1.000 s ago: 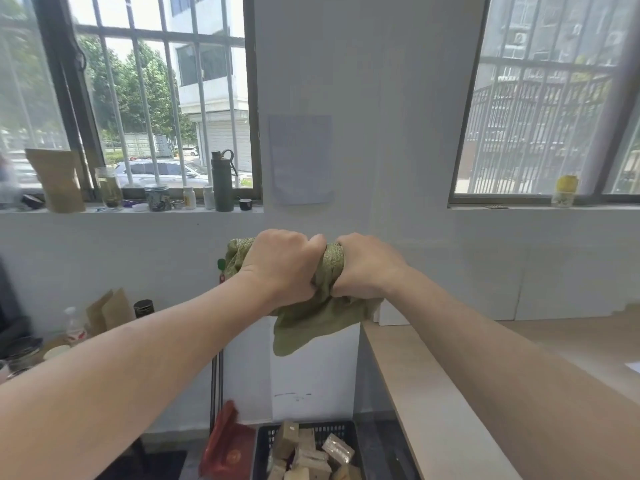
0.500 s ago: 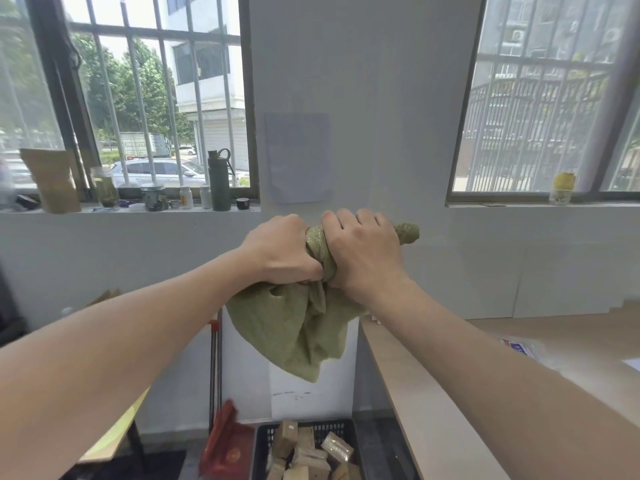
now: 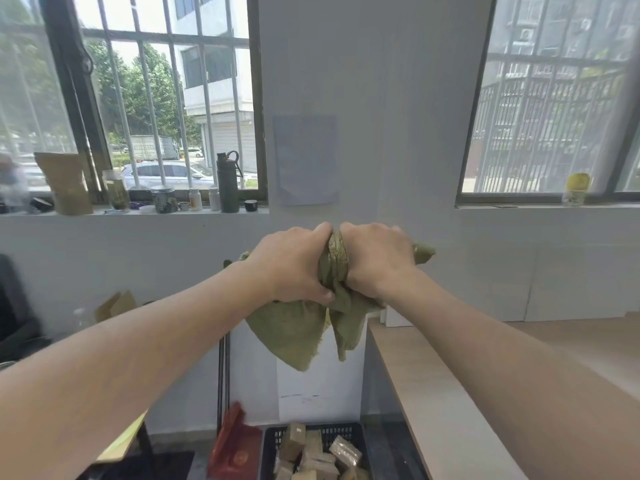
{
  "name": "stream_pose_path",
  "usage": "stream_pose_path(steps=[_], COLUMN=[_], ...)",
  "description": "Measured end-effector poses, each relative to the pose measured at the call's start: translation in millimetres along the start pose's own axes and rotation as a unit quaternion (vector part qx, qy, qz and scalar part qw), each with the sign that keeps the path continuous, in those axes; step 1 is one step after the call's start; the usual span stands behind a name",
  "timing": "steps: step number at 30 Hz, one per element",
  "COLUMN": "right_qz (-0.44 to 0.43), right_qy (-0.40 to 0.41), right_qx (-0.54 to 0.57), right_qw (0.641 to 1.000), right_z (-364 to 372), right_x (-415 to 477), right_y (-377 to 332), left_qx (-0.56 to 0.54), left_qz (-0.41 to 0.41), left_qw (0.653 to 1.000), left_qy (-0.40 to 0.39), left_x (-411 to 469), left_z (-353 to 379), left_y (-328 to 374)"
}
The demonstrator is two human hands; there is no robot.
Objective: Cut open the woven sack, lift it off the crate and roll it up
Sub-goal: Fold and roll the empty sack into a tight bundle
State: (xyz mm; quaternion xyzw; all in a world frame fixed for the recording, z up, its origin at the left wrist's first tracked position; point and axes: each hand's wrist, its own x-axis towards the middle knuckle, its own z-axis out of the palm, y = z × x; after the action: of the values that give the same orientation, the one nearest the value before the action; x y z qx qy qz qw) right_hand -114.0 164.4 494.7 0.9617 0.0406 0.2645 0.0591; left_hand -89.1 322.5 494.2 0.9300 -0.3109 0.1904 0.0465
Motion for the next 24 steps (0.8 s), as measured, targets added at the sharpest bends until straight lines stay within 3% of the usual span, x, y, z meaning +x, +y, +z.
stream_pose_path(steps=[5,11,15,20,24], right_qz=[0.029,0.03,0.002,-0.073,-0.099], right_qy=[-0.065,-0.103,-0.057,0.052,0.085], right_qx=[0.069,0.124,0.117,0.009,-0.016], right_qw=[0.995,0.986,0.992,0.996,0.991], right_z=[-7.3,-5.9,-1.1,7.3,10.7], right_x=[6.5,7.9,6.4,4.7,5.0], right_y=[1.5,5.5,7.2,10.3,8.3], left_qx=[0.15,0.141,0.106,-0.029,-0.082], left_qz=[-0.034,-0.033,-0.037,-0.101,-0.119], left_qw=[0.98,0.983,0.99,0.992,0.989], left_qy=[0.125,0.108,0.089,0.071,0.039], left_x=[-2.5,4.3,10.7,24.0,31.4], left_z=[11.4,10.7,6.4,4.9,0.8], left_y=[6.8,1.0,-2.4,-15.0,-20.4])
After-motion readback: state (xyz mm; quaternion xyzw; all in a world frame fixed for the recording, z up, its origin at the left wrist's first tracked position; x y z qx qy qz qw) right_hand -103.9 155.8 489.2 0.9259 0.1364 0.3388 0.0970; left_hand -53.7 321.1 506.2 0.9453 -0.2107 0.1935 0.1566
